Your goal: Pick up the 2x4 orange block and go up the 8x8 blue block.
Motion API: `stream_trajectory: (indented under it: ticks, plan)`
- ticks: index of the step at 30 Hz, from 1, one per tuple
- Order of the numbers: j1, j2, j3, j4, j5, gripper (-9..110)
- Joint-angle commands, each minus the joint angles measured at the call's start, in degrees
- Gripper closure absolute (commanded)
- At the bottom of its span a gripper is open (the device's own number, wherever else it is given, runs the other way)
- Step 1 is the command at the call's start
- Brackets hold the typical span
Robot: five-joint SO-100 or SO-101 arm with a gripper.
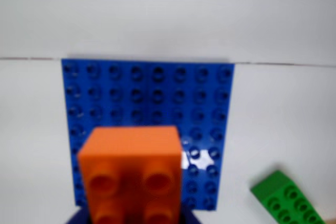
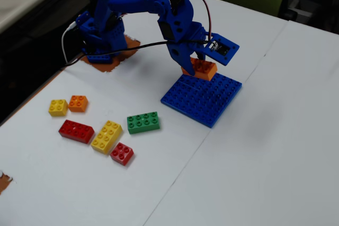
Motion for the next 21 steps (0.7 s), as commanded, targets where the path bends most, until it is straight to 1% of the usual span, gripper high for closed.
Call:
stream_trajectory:
  ticks: [1,21]
  plan:
    - [0.6,0.8,-2.6,0.7,0.1,100]
    - [0.9,0.6,-2.6,1.3,0.3,100]
